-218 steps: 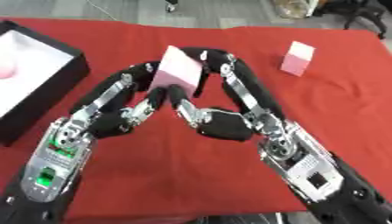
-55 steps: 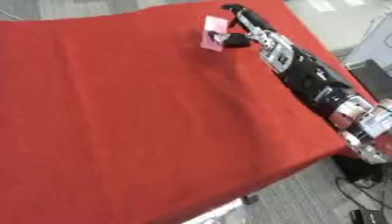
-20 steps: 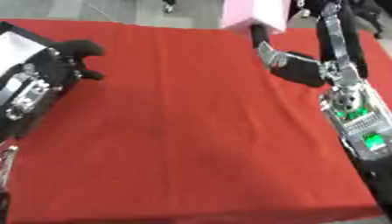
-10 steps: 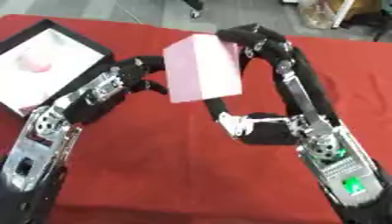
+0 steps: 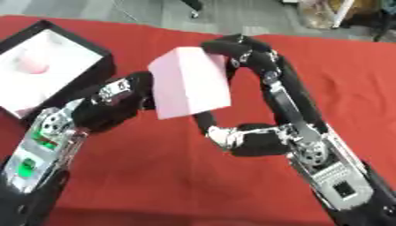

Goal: Pick up the objects with one hand, pass them to the other hand, and then place them into the box on the other side of the table.

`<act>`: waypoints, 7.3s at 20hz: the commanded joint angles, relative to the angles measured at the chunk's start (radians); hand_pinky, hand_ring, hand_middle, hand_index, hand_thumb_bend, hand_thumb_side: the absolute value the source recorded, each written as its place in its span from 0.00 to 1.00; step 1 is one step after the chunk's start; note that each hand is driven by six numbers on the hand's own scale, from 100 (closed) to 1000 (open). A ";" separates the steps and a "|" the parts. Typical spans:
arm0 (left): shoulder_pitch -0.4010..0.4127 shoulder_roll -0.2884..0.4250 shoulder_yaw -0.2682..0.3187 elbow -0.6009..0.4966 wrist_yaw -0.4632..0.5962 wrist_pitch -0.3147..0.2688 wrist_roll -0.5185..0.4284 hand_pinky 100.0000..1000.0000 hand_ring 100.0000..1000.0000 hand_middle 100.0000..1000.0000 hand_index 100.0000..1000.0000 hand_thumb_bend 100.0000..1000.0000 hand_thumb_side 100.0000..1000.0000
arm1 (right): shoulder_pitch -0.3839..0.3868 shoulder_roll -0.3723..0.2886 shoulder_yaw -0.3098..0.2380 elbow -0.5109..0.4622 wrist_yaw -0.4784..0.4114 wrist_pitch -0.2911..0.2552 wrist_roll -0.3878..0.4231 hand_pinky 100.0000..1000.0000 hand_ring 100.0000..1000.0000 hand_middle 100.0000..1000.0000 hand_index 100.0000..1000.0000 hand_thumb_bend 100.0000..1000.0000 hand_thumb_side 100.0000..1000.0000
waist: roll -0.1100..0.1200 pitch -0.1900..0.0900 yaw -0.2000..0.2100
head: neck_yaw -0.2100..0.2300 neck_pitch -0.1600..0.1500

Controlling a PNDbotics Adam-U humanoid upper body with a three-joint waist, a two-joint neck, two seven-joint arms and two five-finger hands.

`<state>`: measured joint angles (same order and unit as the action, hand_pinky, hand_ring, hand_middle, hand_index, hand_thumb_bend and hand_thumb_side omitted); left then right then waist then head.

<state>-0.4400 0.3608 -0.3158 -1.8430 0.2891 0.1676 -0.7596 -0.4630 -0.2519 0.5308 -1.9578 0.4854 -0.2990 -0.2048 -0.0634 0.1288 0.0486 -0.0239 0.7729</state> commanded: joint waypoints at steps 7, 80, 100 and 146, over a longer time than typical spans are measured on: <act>-0.042 -0.030 -0.057 -0.038 0.098 0.049 -0.057 0.81 1.00 0.88 0.96 0.34 0.95 | -0.017 -0.002 0.012 0.019 -0.008 0.012 -0.042 0.73 0.29 0.37 0.57 0.00 0.26 | 0.005 -0.010 -0.002 | -0.030 -0.003; -0.008 -0.045 0.117 0.155 0.178 0.070 0.417 0.62 0.65 0.33 0.58 0.00 0.64 | -0.005 -0.084 -0.179 -0.008 -0.240 0.065 0.189 0.84 0.45 0.79 0.90 0.17 0.61 | 0.007 -0.030 -0.024 | -0.171 -0.003; 0.102 0.463 0.417 0.356 -0.118 -0.161 0.737 0.70 0.56 0.42 0.71 0.26 0.00 | 0.170 -0.097 -0.305 0.075 -0.101 0.047 0.022 0.82 0.43 0.76 0.89 0.10 0.62 | 0.078 -0.056 -0.055 | 0.180 -0.003; 0.197 0.066 0.234 -0.095 -0.336 -0.441 1.101 0.77 0.90 0.70 0.86 0.04 0.65 | 0.258 0.105 -0.302 0.122 -0.241 0.021 -0.169 0.76 0.39 0.70 0.84 0.00 0.60 | -0.011 -0.079 -0.114 | 0.084 -0.003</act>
<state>-0.2356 0.4412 -0.0664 -1.8927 -0.0664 -0.2675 0.3569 -0.1995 -0.1416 0.2344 -1.8243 0.2552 -0.2794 -0.3649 -0.0812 0.0647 -0.0654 0.0604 0.7729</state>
